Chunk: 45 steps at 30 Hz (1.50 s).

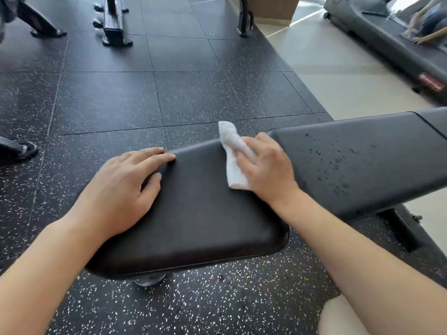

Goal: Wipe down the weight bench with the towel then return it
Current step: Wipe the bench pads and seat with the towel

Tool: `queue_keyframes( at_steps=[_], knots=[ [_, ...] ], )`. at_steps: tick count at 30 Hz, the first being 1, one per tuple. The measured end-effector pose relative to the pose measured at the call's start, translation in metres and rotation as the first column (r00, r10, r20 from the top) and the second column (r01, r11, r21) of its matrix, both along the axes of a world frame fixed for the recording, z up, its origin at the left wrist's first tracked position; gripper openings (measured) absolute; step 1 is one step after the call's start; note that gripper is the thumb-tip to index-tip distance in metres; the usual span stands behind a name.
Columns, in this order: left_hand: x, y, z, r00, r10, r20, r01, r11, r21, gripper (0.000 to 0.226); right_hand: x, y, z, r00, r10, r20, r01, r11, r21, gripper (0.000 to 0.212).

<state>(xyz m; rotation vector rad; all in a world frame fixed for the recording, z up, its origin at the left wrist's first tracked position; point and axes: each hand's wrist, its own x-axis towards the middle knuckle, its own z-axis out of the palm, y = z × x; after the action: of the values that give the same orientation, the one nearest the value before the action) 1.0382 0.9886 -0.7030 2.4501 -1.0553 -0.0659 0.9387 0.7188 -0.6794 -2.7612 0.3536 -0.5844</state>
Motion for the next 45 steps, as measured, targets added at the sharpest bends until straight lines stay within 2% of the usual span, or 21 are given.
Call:
queue_keyframes(
  at_steps=[2, 3, 5, 7, 9, 11, 15, 17, 19, 20, 22, 23, 24, 26, 28, 30, 32, 35, 37, 42, 45],
  knots=[
    [0.000, 0.000, -0.001, 1.000, 0.004, 0.006, -0.004, 1.000, -0.004, 0.053, -0.006, 0.048, -0.003, 0.974, 0.219, -0.057, -0.225, 0.966, -0.124, 0.036],
    [0.001, 0.000, -0.002, 1.000, 0.011, 0.003, -0.011, 1.000, -0.015, 0.052, -0.014, 0.069, -0.001, 0.934, 0.352, -0.060, -0.357, 0.928, -0.104, 0.032],
    [0.002, -0.001, -0.001, 1.000, 0.013, 0.003, -0.013, 1.000, -0.026, 0.051, -0.012, 0.068, 0.002, 0.900, 0.435, 0.000, -0.433, 0.896, -0.103, 0.019],
    [0.002, -0.002, 0.000, 1.000, 0.011, -0.002, -0.011, 1.000, -0.017, 0.052, 0.006, 0.031, 0.003, 0.978, 0.207, 0.024, -0.206, 0.977, -0.052, 0.017],
    [0.001, -0.001, 0.001, 1.000, 0.017, -0.017, -0.018, 1.000, -0.023, 0.051, 0.020, -0.009, 0.001, 0.998, -0.049, 0.031, 0.046, 0.994, 0.097, 0.028],
    [0.000, -0.001, 0.002, 1.000, 0.016, -0.020, -0.017, 0.999, -0.038, 0.051, 0.026, -0.016, -0.002, 0.993, -0.098, 0.063, 0.086, 0.980, 0.178, 0.030],
    [0.002, -0.001, 0.002, 1.000, 0.011, -0.014, -0.012, 0.999, -0.042, 0.051, 0.001, 0.030, -0.001, 0.986, 0.169, 0.002, -0.168, 0.979, 0.111, 0.027],
    [0.002, -0.002, 0.000, 1.000, 0.006, -0.005, -0.007, 0.998, -0.056, 0.052, -0.028, 0.063, 0.001, 0.922, 0.388, -0.013, -0.384, 0.916, 0.118, 0.028],
    [0.002, -0.003, 0.000, 1.000, 0.009, 0.002, -0.009, 0.998, -0.069, 0.053, -0.038, 0.061, 0.003, 0.889, 0.456, -0.037, -0.453, 0.889, 0.065, 0.028],
    [0.002, -0.004, 0.000, 1.000, 0.014, 0.000, -0.014, 0.997, -0.071, 0.051, -0.035, 0.047, 0.000, 0.923, 0.384, -0.024, -0.383, 0.923, 0.044, 0.025],
    [0.002, -0.006, -0.001, 1.000, 0.026, -0.015, -0.027, 0.998, -0.057, 0.048, -0.019, 0.005, 0.001, 0.995, 0.082, 0.054, -0.086, 0.993, 0.075, 0.024],
    [0.002, -0.006, 0.000, 0.999, 0.033, -0.022, -0.034, 0.998, -0.049, 0.047, -0.015, -0.013, 0.002, 0.998, -0.041, 0.055, 0.033, 0.988, 0.149, 0.026],
    [0.001, -0.005, 0.000, 0.999, 0.037, -0.025, -0.038, 0.998, -0.044, 0.047, -0.015, -0.019, -0.001, 0.995, -0.084, 0.057, 0.070, 0.976, 0.207, 0.025],
    [0.001, -0.005, 0.000, 0.999, 0.038, -0.019, -0.039, 0.998, -0.054, 0.048, -0.021, 0.010, -0.004, 1.000, 0.025, 0.014, -0.027, 0.990, 0.137, 0.020],
    [0.000, -0.004, -0.001, 0.999, 0.036, -0.004, -0.036, 0.997, -0.072, 0.049, -0.038, 0.053, -0.001, 0.963, 0.268, -0.010, -0.266, 0.961, 0.079, 0.020],
    [0.000, -0.004, -0.001, 0.999, 0.037, 0.005, -0.037, 0.996, -0.078, 0.050, -0.044, 0.058, 0.000, 0.933, 0.360, -0.024, -0.360, 0.933, 0.017, 0.025],
    [0.001, -0.006, -0.001, 0.999, 0.035, -0.001, -0.035, 0.997, -0.065, 0.048, -0.033, 0.027, 0.000, 0.978, 0.208, 0.015, -0.208, 0.978, 0.028, 0.026],
    [0.000, -0.004, -0.001, 0.999, 0.032, -0.011, -0.032, 0.998, -0.050, 0.047, -0.020, -0.016, -0.003, 0.996, -0.080, 0.023, 0.073, 0.971, 0.229, 0.017],
    [-0.002, -0.004, 0.001, 0.999, 0.036, -0.005, -0.036, 0.998, -0.051, 0.047, -0.026, -0.007, -0.008, 0.995, -0.104, 0.002, 0.102, 0.975, 0.196, 0.016],
    [-0.005, -0.005, 0.004, 0.998, 0.053, -0.017, -0.054, 0.997, -0.060, 0.047, -0.089, 0.037, -0.006, 1.000, -0.008, -0.023, 0.009, 0.999, 0.043, 0.023],
    [-0.005, -0.006, 0.004, 0.998, 0.057, -0.014, -0.058, 0.996, -0.062, 0.048, -0.086, 0.031, -0.004, 0.999, 0.029, -0.022, -0.027, 0.996, 0.082, 0.028]
  ],
)
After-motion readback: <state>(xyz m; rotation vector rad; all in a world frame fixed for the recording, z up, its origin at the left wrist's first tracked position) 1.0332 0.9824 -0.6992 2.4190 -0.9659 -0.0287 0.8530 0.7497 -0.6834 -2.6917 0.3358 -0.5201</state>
